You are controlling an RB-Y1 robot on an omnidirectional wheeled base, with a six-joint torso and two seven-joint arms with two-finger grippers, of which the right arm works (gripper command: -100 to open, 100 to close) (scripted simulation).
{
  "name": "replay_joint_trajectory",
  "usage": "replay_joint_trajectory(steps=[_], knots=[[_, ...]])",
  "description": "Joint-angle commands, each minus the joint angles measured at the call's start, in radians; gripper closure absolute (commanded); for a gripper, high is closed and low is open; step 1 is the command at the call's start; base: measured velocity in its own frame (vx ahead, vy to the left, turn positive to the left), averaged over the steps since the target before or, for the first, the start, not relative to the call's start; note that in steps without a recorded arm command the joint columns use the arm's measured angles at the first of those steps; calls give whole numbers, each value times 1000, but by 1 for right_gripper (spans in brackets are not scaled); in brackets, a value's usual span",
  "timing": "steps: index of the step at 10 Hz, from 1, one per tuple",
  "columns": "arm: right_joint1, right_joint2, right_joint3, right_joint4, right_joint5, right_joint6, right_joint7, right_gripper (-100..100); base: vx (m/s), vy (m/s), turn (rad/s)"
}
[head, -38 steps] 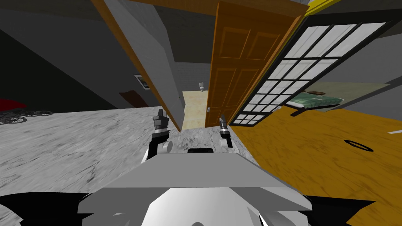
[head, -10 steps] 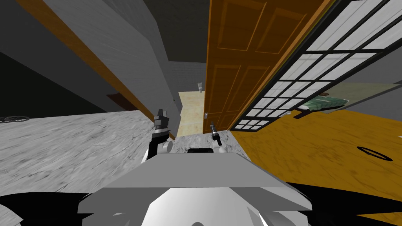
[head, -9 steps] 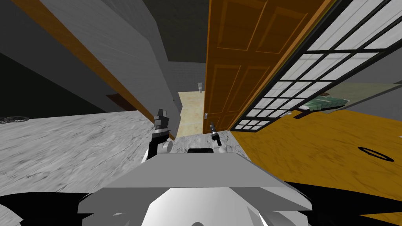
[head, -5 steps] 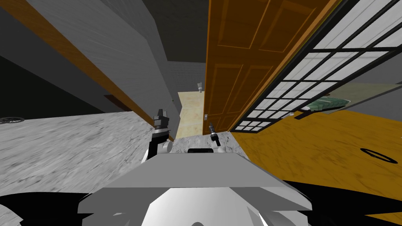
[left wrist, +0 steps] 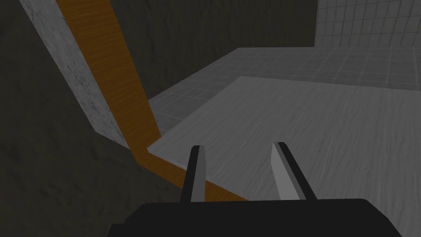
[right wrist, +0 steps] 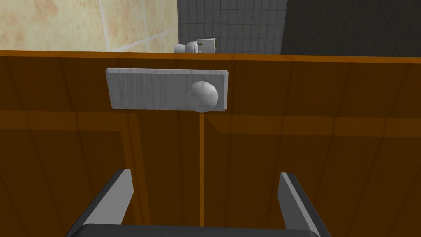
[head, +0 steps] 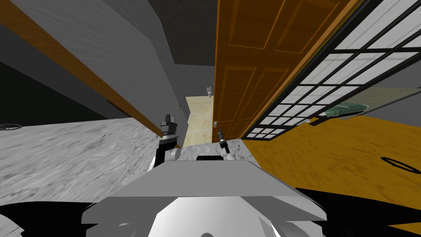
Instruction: Push the door open
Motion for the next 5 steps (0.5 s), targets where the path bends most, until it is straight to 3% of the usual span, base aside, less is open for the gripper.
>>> replay_joint_trajectory(steps=[1,2,4,5], knots=[[0,0,0,0,0,0,0,-100,42,-7,2],[-1,-29,-2,5,-1,-4,1,-100,77,28,28],[-1,-29,-2,5,-1,-4,1,-100,95,21,3],[0,-49,-5,8,-3,-7,1,-100,174,23,34]])
